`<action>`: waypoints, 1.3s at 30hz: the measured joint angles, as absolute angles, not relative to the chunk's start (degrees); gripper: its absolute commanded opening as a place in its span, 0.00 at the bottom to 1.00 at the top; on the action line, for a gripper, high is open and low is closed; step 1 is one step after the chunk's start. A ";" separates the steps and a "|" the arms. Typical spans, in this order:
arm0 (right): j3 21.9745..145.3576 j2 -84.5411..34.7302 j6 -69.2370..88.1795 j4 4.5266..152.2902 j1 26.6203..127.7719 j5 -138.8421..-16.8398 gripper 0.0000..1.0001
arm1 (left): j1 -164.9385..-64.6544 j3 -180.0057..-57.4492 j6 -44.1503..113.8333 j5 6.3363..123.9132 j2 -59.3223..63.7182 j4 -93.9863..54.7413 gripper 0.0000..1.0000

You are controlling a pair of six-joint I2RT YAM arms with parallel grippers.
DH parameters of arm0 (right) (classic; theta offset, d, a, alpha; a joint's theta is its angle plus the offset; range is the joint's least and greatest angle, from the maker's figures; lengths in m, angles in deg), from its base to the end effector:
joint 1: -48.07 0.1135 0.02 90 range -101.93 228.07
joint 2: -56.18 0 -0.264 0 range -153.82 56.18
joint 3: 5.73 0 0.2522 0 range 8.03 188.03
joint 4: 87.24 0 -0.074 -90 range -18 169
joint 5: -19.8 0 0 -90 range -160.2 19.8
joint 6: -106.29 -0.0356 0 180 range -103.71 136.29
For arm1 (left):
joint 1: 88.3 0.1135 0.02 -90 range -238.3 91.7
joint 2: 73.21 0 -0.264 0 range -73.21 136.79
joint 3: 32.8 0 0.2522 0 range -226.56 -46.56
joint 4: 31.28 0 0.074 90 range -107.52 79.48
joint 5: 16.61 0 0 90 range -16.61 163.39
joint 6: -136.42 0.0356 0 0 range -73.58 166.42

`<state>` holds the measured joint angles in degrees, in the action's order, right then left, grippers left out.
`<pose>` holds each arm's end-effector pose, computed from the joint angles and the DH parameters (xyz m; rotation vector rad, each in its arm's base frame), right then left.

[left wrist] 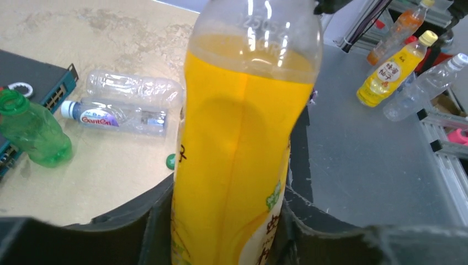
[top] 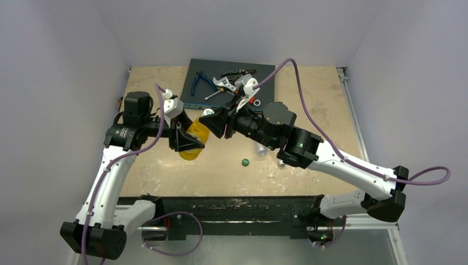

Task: Unscrew the bottle caps

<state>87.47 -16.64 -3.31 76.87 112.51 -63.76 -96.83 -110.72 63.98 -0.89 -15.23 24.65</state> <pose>0.1276 0.2576 0.4621 -0.5172 1.5075 1.0853 0.1777 -0.0613 0.3742 1.0796 1.5915 -1.2826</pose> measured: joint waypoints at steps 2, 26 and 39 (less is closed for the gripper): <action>87.47 -16.60 -2.57 77.16 112.56 -63.46 0.13 | -97.12 -110.76 64.09 -1.42 -15.08 24.09 0.30; 107.91 -28.95 -5.78 66.16 112.82 -51.06 0.58 | -97.05 -107.40 54.78 15.48 -21.59 8.04 0.26; 105.13 -27.64 -6.13 68.33 112.60 -49.03 0.10 | -97.09 -106.65 47.13 17.07 -20.83 2.93 0.24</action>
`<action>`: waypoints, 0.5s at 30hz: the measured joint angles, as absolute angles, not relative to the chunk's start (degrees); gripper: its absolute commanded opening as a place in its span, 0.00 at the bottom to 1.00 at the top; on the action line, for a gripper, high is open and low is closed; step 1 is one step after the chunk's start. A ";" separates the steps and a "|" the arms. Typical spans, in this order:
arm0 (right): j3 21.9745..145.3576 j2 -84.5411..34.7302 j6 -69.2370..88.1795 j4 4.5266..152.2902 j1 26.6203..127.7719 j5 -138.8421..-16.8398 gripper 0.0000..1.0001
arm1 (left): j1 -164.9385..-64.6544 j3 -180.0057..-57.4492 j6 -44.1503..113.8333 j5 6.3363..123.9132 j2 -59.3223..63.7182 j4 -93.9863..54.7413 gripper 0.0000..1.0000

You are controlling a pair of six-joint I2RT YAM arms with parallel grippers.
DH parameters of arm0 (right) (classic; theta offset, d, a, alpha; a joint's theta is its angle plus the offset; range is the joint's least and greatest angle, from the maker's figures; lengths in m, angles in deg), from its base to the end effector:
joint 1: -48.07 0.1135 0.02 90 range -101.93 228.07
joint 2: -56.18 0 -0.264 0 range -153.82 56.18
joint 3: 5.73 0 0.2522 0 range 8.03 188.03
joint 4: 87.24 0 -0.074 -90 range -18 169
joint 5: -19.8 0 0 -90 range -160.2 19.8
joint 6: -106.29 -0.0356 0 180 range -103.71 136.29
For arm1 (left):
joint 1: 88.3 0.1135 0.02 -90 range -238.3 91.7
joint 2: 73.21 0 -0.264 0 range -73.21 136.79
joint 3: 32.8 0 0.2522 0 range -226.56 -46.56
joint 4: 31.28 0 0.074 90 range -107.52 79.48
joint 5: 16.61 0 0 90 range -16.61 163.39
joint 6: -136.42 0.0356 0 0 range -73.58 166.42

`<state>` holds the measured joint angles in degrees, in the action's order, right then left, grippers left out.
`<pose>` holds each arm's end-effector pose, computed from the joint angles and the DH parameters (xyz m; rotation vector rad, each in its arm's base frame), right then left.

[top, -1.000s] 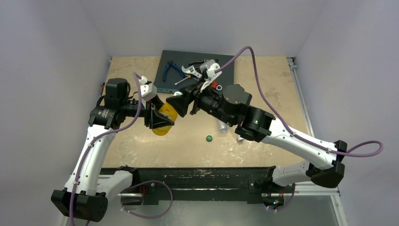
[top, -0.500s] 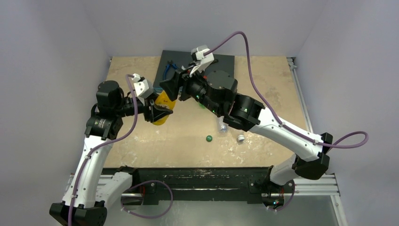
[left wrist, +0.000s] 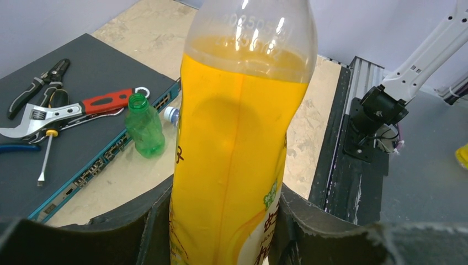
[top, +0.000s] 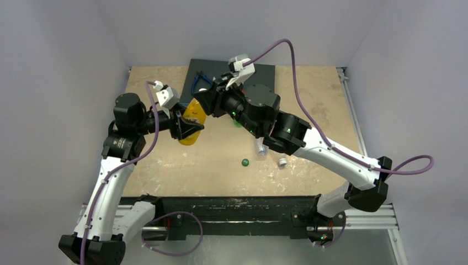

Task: Unscrew the bottle caps

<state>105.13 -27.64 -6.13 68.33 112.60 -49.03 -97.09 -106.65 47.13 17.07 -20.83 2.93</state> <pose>0.1506 0.2863 0.4955 -0.2779 1.5778 0.9190 0.1783 -0.0575 0.3942 0.8396 1.5850 -0.9734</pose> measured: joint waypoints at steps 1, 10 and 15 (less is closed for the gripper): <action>105.02 -27.64 -6.13 68.57 112.60 -48.90 0.08 | -97.09 -106.65 46.80 17.05 -20.76 2.84 0.24; 104.78 -26.63 -1.87 72.09 112.25 -53.34 0.06 | -97.05 -106.61 37.65 11.61 -20.54 -3.41 0.23; 103.86 -23.85 1.91 73.81 110.98 -64.07 0.00 | -97.12 -106.76 31.83 4.29 -20.50 -9.64 0.31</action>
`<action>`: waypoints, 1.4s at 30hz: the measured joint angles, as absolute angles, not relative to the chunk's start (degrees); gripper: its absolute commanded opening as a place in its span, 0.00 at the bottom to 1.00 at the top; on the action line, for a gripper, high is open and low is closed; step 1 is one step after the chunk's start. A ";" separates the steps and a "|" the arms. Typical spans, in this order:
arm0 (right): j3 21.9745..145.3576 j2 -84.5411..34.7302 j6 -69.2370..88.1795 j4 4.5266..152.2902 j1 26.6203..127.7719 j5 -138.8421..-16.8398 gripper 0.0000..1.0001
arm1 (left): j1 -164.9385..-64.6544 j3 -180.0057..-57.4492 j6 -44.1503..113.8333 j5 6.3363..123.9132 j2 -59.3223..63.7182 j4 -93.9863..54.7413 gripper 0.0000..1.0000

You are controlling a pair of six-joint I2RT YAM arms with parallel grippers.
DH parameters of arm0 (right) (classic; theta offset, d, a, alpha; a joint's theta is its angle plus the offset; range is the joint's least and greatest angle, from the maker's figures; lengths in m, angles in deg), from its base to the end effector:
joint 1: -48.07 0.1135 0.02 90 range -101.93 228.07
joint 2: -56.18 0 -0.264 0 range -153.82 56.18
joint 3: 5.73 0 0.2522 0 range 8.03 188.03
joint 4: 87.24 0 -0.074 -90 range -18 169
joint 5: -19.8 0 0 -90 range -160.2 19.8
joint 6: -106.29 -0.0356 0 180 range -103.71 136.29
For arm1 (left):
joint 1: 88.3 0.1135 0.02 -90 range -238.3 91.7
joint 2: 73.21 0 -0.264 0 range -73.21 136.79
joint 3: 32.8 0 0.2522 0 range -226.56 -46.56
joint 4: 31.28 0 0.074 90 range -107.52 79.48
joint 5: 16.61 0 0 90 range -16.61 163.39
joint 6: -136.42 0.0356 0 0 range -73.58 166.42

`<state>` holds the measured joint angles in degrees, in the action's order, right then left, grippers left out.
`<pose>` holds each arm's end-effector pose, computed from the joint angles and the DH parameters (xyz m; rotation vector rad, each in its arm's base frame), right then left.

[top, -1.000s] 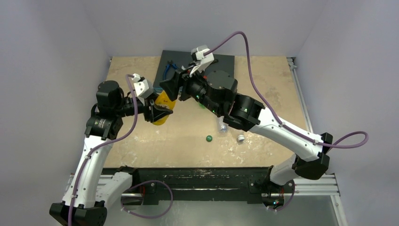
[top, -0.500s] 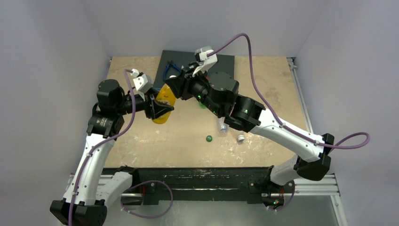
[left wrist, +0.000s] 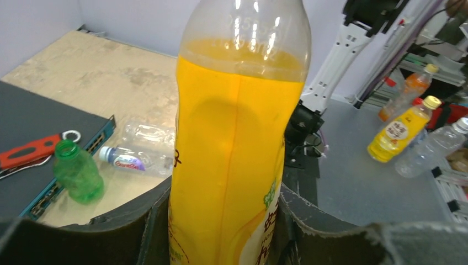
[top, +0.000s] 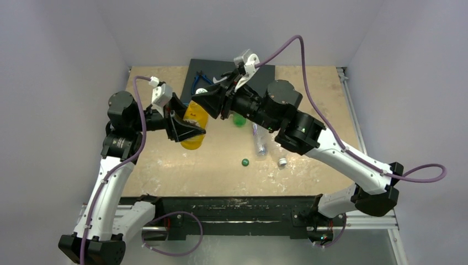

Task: Unscrew the bottle caps

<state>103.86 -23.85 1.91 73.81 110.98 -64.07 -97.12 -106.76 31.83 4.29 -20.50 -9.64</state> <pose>0.1405 0.2664 0.5181 -0.5161 1.3750 1.0414 0.1746 -0.0607 0.4143 0.8994 1.4686 -1.2449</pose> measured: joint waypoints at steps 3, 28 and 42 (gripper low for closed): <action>103.80 -23.24 2.00 74.45 107.95 -74.43 0.00 | -97.12 -108.16 30.96 0.68 -20.15 -9.07 0.29; 114.11 -25.71 0.38 67.45 105.70 -68.77 0.80 | -97.31 -109.15 41.91 13.64 -20.17 -2.06 0.22; 117.39 -31.68 0.76 61.68 109.28 -58.89 0.63 | -97.31 -108.51 43.18 22.71 -20.72 -3.76 0.21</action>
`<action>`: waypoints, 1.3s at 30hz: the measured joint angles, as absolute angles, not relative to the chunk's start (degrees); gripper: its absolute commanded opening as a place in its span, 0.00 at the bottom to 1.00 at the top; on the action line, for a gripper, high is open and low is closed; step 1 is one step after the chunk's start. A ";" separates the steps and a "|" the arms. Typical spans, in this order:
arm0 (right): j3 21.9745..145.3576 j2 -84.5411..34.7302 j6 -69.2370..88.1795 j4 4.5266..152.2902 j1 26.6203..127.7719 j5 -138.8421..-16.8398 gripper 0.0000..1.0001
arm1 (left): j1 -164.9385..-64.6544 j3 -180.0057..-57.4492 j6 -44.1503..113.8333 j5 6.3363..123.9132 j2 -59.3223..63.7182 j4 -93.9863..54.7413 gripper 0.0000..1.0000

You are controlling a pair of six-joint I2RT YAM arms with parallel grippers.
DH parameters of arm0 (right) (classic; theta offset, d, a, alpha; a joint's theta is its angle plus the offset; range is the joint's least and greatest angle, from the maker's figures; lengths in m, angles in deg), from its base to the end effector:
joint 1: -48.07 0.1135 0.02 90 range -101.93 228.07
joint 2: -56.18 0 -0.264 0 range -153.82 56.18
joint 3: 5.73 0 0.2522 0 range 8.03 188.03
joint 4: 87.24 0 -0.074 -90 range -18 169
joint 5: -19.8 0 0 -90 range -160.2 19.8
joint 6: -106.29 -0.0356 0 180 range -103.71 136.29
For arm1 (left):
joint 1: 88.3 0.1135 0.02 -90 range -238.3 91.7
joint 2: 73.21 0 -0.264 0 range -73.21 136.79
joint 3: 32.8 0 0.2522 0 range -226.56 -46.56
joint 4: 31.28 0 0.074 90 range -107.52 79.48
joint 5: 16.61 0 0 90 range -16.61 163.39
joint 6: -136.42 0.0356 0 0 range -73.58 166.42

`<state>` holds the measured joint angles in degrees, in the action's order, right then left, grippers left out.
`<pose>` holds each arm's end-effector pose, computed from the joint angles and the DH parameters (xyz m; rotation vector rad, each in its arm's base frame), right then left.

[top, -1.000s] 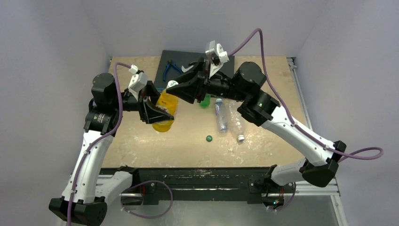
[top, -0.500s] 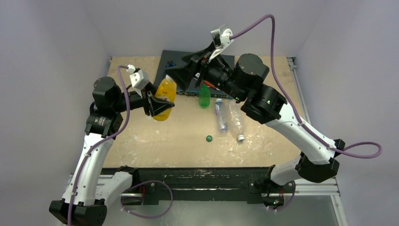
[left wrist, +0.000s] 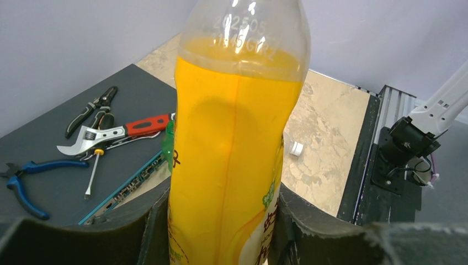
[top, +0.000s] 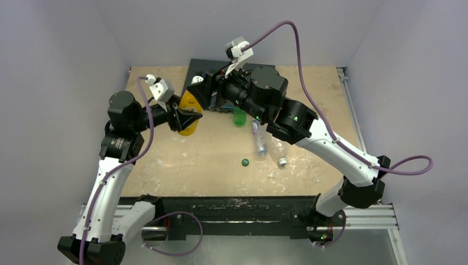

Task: Unscrew the bottle caps

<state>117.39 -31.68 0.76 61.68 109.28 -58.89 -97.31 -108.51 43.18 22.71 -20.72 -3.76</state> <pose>0.1625 0.2812 0.5308 -0.4531 1.5044 0.9220 0.1807 -0.0565 0.4151 0.7582 1.5141 -0.8834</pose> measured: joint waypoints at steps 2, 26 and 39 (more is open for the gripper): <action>117.35 -31.50 0.71 62.23 109.30 -58.93 0.58 | -97.31 -108.51 43.18 22.73 -20.85 -3.74 0.21; 115.93 -31.39 1.65 65.70 109.24 -60.94 0.20 | -96.72 -108.51 40.88 18.69 -21.68 -4.22 0.25; 99.65 -18.98 6.53 76.33 107.57 -83.50 0.17 | -96.96 -114.94 49.40 -7.87 -16.85 9.75 0.20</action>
